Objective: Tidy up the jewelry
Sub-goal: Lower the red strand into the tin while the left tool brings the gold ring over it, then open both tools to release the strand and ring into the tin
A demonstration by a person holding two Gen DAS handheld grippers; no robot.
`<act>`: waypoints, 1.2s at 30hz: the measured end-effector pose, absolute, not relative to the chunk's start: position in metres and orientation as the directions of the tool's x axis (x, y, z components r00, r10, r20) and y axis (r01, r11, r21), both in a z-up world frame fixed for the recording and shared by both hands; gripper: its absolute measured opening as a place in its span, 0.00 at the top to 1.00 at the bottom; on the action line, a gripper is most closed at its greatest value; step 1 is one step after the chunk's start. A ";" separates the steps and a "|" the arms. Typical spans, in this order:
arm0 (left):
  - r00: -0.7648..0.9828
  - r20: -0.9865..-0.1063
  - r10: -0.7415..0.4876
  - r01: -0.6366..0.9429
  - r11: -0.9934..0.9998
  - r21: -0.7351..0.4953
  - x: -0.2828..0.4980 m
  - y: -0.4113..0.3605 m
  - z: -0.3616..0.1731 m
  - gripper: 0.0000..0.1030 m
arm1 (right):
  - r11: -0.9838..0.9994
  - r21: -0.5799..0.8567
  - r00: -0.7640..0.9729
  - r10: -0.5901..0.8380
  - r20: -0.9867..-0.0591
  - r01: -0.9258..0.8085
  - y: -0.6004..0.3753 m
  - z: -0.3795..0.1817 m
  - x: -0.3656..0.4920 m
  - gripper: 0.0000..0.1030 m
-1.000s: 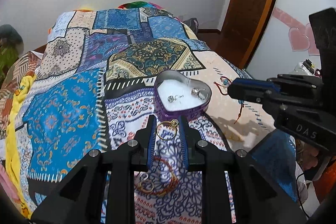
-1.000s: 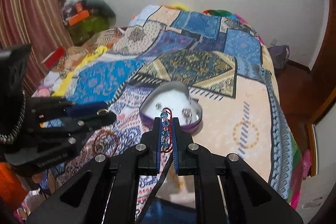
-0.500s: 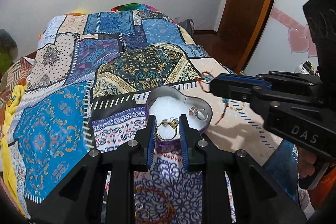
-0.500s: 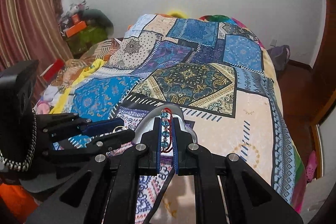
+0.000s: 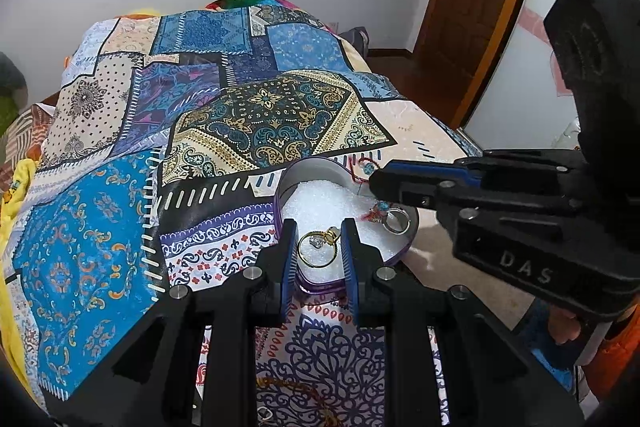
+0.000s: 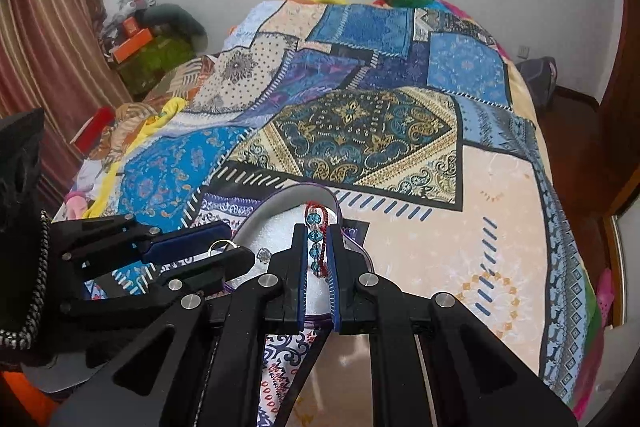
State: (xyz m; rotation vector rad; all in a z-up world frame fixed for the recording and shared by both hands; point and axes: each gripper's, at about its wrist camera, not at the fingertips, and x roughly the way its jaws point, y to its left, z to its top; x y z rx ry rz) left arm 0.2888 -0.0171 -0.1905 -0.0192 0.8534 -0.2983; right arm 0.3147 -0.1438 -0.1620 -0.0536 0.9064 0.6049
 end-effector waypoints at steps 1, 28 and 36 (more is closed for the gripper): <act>0.617 -0.740 -0.268 0.252 0.958 -0.137 0.289 -0.017 -0.191 0.80 | 0.833 0.206 0.460 0.469 -0.754 -0.513 -0.144 -0.163 0.315 0.92; 0.662 -0.710 -0.238 0.196 0.970 -0.143 0.279 0.001 -0.169 0.71 | 0.835 0.178 0.459 0.450 -0.766 -0.521 -0.142 -0.157 0.303 0.91; 0.696 -0.689 -0.203 0.165 0.979 -0.122 0.259 0.014 -0.149 0.65 | 0.847 0.136 0.502 0.426 -0.753 -0.514 -0.141 -0.137 0.288 0.89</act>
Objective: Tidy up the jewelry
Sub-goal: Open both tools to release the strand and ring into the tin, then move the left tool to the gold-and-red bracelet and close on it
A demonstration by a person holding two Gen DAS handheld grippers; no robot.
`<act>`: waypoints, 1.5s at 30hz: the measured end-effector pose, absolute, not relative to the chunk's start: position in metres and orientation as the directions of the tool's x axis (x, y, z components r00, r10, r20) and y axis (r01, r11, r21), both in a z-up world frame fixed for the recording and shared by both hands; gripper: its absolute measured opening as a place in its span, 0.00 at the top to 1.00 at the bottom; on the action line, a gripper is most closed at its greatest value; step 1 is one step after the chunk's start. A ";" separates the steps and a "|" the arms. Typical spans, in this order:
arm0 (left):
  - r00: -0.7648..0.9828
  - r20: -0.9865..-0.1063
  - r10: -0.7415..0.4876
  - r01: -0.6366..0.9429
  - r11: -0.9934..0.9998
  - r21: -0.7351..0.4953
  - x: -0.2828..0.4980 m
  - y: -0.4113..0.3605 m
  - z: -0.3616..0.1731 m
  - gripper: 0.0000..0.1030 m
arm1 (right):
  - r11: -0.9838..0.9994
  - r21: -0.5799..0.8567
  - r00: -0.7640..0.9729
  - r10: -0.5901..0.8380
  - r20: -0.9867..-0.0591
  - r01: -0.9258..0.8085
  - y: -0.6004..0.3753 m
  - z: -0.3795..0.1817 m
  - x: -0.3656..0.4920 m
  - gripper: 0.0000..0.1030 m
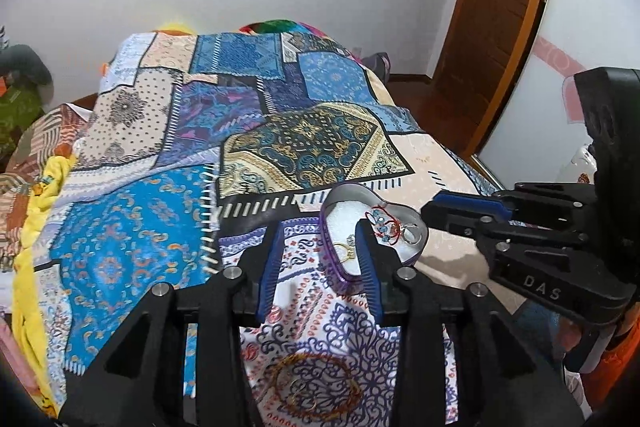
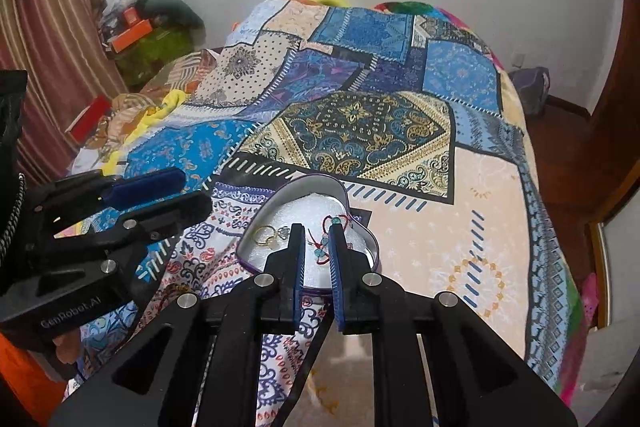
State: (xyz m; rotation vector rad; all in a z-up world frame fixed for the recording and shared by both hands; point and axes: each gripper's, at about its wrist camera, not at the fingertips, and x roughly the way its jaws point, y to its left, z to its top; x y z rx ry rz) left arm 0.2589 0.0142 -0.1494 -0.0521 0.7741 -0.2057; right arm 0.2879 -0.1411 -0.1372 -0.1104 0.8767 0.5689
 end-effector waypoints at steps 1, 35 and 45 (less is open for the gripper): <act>0.701 -0.686 -0.198 0.161 0.980 -0.118 0.255 0.016 -0.146 0.64 | 0.848 0.133 0.507 0.423 -0.751 -0.512 -0.141 -0.135 0.286 0.89; 0.585 -0.800 -0.138 0.076 0.990 -0.114 0.178 0.075 -0.198 0.49 | 0.828 0.013 0.505 0.354 -0.787 -0.560 -0.099 -0.156 0.218 0.47; 0.521 -0.823 -0.227 0.086 0.973 -0.213 0.193 0.065 -0.224 0.78 | 0.829 0.014 0.464 0.327 -0.823 -0.559 -0.103 -0.179 0.213 0.47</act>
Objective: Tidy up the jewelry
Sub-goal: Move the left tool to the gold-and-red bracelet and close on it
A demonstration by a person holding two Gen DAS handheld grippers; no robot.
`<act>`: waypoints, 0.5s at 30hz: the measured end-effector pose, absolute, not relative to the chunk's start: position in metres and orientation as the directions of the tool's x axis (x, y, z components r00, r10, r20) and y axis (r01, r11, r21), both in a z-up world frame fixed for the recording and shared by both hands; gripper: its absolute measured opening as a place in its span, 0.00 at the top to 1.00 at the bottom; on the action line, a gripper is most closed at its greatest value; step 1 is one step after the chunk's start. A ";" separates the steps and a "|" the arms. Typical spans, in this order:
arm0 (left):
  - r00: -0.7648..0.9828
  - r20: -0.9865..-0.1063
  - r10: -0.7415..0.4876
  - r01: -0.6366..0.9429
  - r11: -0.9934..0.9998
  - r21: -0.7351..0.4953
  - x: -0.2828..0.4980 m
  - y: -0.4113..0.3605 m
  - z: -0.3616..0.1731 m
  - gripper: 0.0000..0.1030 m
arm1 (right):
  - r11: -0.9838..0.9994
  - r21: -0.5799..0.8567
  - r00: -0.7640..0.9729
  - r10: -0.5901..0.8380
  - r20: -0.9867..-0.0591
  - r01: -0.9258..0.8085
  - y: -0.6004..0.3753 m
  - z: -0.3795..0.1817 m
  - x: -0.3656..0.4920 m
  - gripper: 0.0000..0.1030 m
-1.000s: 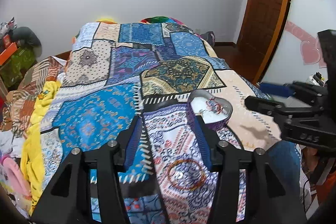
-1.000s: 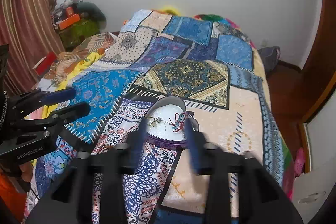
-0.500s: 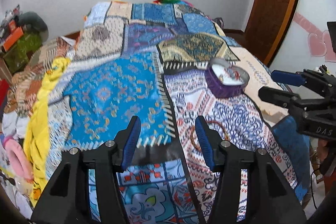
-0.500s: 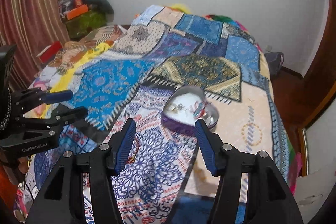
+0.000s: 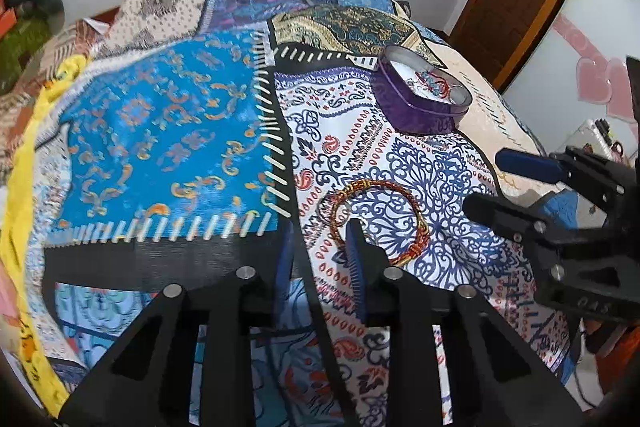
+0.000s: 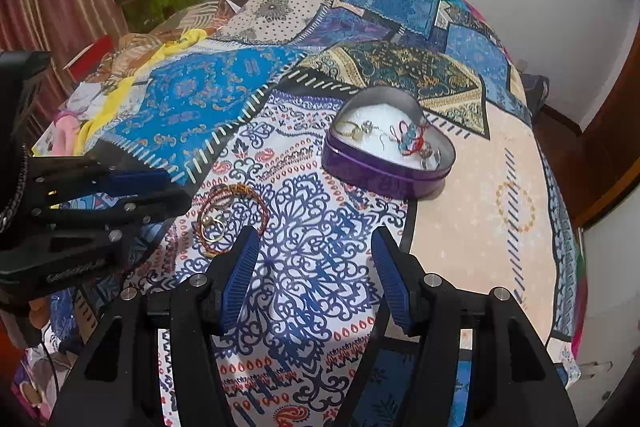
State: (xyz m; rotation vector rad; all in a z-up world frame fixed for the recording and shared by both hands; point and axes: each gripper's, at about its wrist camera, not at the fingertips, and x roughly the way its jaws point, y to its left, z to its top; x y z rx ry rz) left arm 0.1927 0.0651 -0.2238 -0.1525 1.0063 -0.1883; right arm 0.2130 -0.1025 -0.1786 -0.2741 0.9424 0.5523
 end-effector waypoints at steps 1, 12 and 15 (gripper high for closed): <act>0.516 -0.823 -0.237 0.085 0.970 -0.226 0.195 0.065 -0.225 0.80 | 0.830 0.019 0.461 0.328 -0.824 -0.557 -0.104 -0.179 0.213 0.47; 0.484 -0.819 -0.309 0.019 0.939 -0.343 0.207 0.071 -0.239 0.91 | 0.839 0.046 0.443 0.332 -0.832 -0.542 -0.111 -0.186 0.215 0.47; 0.481 -0.823 -0.302 0.009 0.940 -0.340 0.208 0.070 -0.242 0.98 | 0.839 0.050 0.442 0.335 -0.832 -0.542 -0.112 -0.186 0.214 0.47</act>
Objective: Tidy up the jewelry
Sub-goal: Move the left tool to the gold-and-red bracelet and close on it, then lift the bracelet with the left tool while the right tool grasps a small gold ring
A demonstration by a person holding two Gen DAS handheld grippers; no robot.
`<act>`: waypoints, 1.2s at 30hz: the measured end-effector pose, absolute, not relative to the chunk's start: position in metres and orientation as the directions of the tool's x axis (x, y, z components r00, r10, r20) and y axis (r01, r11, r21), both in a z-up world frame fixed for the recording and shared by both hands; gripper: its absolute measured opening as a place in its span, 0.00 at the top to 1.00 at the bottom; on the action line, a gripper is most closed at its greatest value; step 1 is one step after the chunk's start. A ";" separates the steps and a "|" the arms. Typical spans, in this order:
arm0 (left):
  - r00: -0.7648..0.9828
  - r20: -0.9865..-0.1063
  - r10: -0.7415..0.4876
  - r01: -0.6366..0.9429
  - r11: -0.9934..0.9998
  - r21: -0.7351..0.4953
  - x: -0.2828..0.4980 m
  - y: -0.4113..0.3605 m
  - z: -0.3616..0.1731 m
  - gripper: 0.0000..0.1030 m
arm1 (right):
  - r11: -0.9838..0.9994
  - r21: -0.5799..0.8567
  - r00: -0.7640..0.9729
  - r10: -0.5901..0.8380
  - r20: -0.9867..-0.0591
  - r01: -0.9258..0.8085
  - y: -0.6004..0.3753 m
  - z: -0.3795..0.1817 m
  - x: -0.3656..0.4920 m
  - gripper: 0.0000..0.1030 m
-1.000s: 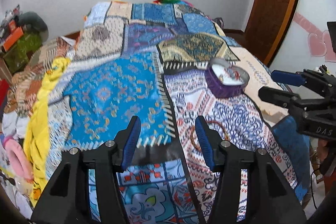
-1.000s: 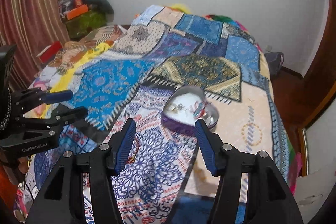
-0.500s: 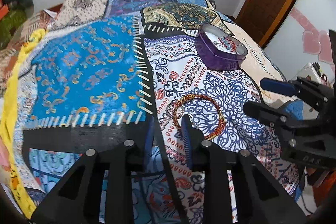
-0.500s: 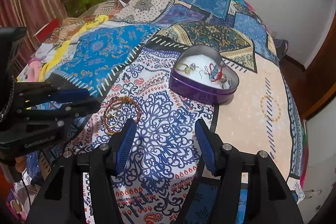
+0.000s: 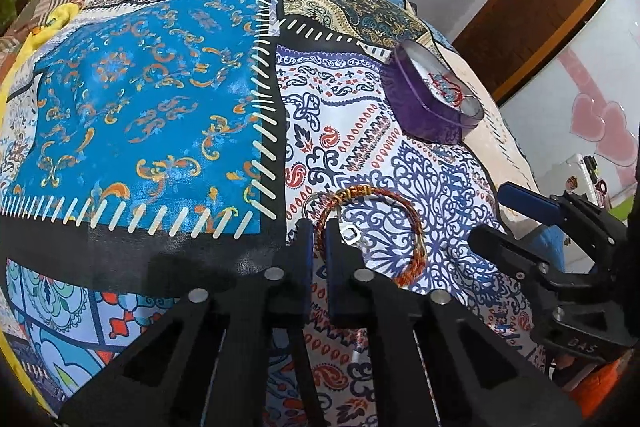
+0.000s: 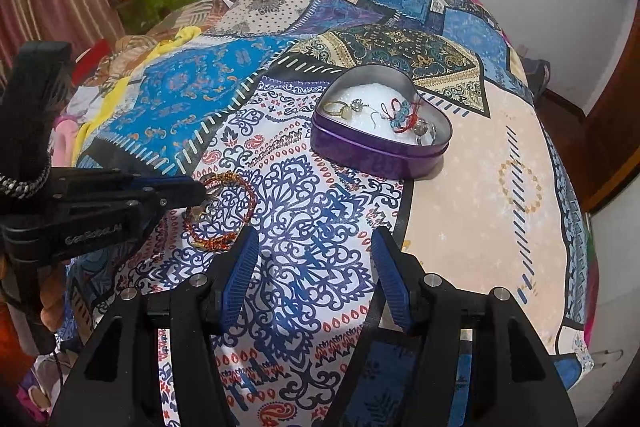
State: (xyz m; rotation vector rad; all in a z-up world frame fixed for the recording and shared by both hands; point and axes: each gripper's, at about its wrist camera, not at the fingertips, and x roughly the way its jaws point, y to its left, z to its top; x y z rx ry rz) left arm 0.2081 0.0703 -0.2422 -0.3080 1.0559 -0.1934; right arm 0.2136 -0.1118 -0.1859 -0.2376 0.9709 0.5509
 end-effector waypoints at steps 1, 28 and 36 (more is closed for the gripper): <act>0.482 -0.824 -0.299 0.013 0.942 -0.335 0.207 0.070 -0.242 0.98 | 0.838 0.051 0.442 0.337 -0.832 -0.543 -0.112 -0.186 0.213 0.47; 0.664 -0.745 -0.057 -0.100 0.981 -0.165 0.157 0.132 -0.199 0.99 | 0.742 0.050 0.351 0.375 -0.858 -0.669 -0.045 -0.194 0.225 0.47; 0.655 -0.751 -0.085 -0.095 0.977 -0.193 0.163 0.137 -0.210 0.99 | 0.710 0.024 0.311 0.338 -0.888 -0.704 -0.020 -0.210 0.236 0.50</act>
